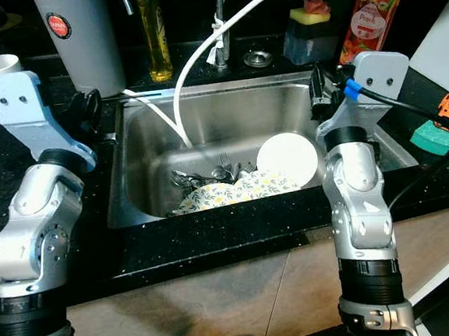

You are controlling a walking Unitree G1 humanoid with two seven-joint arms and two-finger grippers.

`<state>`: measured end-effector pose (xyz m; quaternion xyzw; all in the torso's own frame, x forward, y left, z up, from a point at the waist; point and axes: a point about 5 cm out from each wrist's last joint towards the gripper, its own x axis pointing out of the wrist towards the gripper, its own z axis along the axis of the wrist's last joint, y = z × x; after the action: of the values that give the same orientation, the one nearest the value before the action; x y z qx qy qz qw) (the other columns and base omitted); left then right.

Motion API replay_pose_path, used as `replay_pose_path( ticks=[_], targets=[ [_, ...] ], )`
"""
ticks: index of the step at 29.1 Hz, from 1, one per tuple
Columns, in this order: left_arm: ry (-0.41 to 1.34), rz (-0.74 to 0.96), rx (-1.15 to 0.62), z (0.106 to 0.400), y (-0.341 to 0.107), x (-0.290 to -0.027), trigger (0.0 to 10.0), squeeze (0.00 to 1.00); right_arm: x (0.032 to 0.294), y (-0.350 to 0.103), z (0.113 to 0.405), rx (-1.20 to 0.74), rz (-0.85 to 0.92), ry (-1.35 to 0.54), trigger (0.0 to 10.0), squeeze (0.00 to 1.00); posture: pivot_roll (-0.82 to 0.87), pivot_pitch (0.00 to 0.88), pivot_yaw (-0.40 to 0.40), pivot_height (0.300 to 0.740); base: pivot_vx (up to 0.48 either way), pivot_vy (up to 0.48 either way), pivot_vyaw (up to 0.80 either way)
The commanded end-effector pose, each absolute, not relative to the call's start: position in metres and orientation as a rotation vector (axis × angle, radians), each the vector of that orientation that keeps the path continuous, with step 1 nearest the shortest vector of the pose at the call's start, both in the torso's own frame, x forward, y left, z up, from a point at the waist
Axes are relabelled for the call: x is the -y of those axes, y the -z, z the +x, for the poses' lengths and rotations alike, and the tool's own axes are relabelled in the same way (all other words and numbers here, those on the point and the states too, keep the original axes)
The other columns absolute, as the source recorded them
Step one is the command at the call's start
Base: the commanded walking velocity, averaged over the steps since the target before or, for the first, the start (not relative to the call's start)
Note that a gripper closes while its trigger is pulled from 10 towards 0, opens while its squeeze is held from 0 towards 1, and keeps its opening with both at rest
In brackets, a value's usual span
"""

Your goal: Kitchen organization

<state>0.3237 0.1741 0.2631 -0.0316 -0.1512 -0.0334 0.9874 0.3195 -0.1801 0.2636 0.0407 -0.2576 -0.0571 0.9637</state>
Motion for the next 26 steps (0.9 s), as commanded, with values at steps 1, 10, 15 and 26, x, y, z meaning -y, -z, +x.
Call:
replay_pose_path(
  ticks=[1,10,15,26],
  targets=[
    [0.068,-0.048,0.307,0.3254,-0.2642,-0.1730,10.0,0.00,0.1821,-0.2613,0.3206,0.515,0.076,0.130,10.0,0.00,0.11,0.000,-0.042,0.740,0.000,0.000,0.00],
    [0.075,-0.047,0.306,0.3264,-0.2629,-0.1690,10.0,0.00,0.1817,-0.2594,0.3192,0.510,0.077,0.130,10.0,0.00,0.10,0.000,-0.037,0.740,0.000,0.000,0.00],
    [0.073,-0.044,0.304,0.3269,-0.2617,-0.1691,10.0,0.00,0.1829,-0.2585,0.3187,0.508,0.074,0.133,10.0,0.00,0.10,0.000,-0.039,0.740,0.000,0.000,0.00],
    [0.086,-0.053,0.305,0.3275,-0.2607,-0.1666,10.0,0.00,0.1831,-0.2580,0.3191,0.504,0.070,0.133,10.0,0.00,0.09,0.000,-0.043,0.740,-0.114,0.000,0.00]
  ],
)
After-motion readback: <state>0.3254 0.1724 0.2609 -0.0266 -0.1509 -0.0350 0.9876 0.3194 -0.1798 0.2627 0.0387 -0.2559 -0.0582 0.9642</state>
